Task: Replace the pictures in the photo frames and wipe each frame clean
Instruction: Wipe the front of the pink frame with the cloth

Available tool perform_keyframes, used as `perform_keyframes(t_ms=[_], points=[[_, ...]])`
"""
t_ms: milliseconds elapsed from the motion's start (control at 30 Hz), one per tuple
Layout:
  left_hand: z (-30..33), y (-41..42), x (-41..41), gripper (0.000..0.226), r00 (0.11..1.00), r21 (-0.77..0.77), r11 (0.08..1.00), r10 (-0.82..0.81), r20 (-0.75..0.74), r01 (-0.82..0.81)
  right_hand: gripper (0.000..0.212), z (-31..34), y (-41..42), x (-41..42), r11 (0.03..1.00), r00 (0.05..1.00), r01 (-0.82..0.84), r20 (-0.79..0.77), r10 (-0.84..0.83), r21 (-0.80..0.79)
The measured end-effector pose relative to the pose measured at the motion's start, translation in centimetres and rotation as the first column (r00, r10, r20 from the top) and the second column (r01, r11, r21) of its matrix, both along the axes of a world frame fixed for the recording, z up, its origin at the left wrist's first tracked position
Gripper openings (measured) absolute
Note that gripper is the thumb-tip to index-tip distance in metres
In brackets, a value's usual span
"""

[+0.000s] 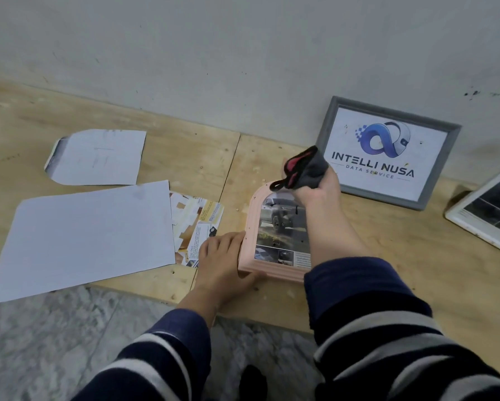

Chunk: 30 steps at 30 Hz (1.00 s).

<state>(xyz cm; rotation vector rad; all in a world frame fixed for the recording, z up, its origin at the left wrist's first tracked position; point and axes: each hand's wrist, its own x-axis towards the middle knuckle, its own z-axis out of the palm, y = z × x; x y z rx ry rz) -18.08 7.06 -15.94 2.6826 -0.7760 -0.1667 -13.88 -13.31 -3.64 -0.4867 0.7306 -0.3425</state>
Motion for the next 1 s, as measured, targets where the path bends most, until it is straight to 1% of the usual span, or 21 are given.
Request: perform_keyframes(t_ms=[33,100,167,200,233,300,333,367,433,500,533,567,600,633,667,700,733,833,867,933,1000], points=[[-0.2,0.0,0.0,0.093,1.000,-0.005,1.000,-0.002,0.006,0.002,0.015,-0.2,0.0,0.3,0.996,0.998,0.045,0.034,-0.048,0.083],[-0.3,0.0,0.1,0.093,1.000,-0.016,1.000,-0.008,0.022,0.008,0.015,-0.7,0.3,0.2,0.970,0.993,0.113,0.004,-0.116,0.214],[-0.4,0.0,0.1,0.094,0.999,-0.019,1.000,-0.015,0.037,0.016,0.028,-0.8,0.8,-0.2,0.989,0.995,0.095,-0.016,-0.094,0.116],[-0.5,0.1,0.2,0.094,0.999,-0.019,1.000,-0.016,0.040,0.017,0.036,-1.2,1.0,-0.4,0.987,0.995,0.095,-0.015,-0.094,0.133],[-0.6,0.1,0.2,0.093,0.999,-0.022,1.000,-0.018,0.047,0.019,0.041,-1.3,1.0,-0.4,0.981,0.996,0.082,0.019,-0.087,0.175],[-0.7,0.1,0.1,0.091,0.998,-0.032,0.999,-0.020,0.064,0.023,0.044,-1.3,0.7,0.1,0.935,0.984,0.076,0.127,-0.126,0.346],[-0.8,0.1,0.1,0.090,0.997,-0.036,0.999,-0.021,0.071,0.023,0.045,-1.4,0.5,0.4,0.934,0.988,0.054,0.117,-0.102,0.354],[-0.8,0.1,0.1,0.089,0.996,-0.046,0.999,-0.020,0.083,0.024,0.044,-1.1,0.5,1.0,0.953,0.996,0.017,0.077,-0.042,0.302],[-0.7,0.1,0.1,0.088,0.995,-0.064,0.997,-0.025,0.102,0.032,0.039,-1.2,0.8,1.7,0.987,0.989,-0.122,-0.075,0.130,0.104],[-0.7,0.1,0.0,0.090,0.995,-0.069,0.997,-0.029,0.099,0.036,0.037,-1.1,1.0,2.3,0.944,0.923,-0.287,-0.309,0.228,-0.161],[-0.7,0.1,0.0,0.092,0.996,-0.063,0.997,-0.027,0.089,0.033,0.032,-1.1,1.0,2.5,0.891,0.884,-0.349,-0.419,0.210,-0.291],[-0.6,0.1,0.1,0.095,0.996,-0.046,0.999,-0.023,0.082,0.027,0.032,-1.4,0.7,2.9,0.810,0.839,-0.412,-0.521,0.158,-0.417],[-0.4,0.1,0.1,0.101,0.997,-0.013,1.000,-0.023,0.079,0.024,0.039,-1.9,0.4,3.2,0.692,0.789,-0.493,-0.607,0.099,-0.527],[-0.2,0.0,0.2,0.106,0.997,0.031,0.999,-0.031,0.071,0.029,0.049,-2.6,0.1,3.4,0.533,0.735,-0.596,-0.675,0.061,-0.601],[-0.1,0.0,0.3,0.109,0.997,0.074,0.996,-0.047,0.056,0.043,0.057,-3.1,0.0,3.4,0.366,0.685,-0.688,-0.728,0.040,-0.627],[-0.1,0.1,0.5,0.110,0.997,0.101,0.993,-0.067,0.034,0.063,0.060,-3.5,-0.1,3.4,0.215,0.651,-0.743,-0.759,0.013,-0.633],[-0.3,0.2,0.7,0.109,0.997,0.103,0.992,-0.077,0.020,0.075,0.060,-3.8,-0.1,3.4,0.098,0.633,-0.770,-0.774,-0.017,-0.631],[-0.6,0.3,0.8,0.105,0.997,0.030,0.997,-0.070,0.032,0.069,0.054,-4.4,0.1,3.5,-0.142,0.625,-0.779,-0.775,-0.090,-0.611],[-0.9,0.2,0.9,0.104,0.998,0.010,0.998,-0.063,0.031,0.063,0.052,-4.6,0.3,3.6,-0.214,0.596,-0.795,-0.796,-0.105,-0.567],[-1.3,0.2,0.9,0.102,0.998,-0.038,0.998,-0.053,0.030,0.054,0.052,-5.2,0.7,3.9,-0.334,0.494,-0.837,-0.861,-0.123,-0.433],[-1.3,0.1,0.8,0.103,0.999,-0.077,0.996,-0.041,0.025,0.043,0.054,-5.6,0.9,4.1,-0.377,0.412,-0.862,-0.902,-0.129,-0.339]])
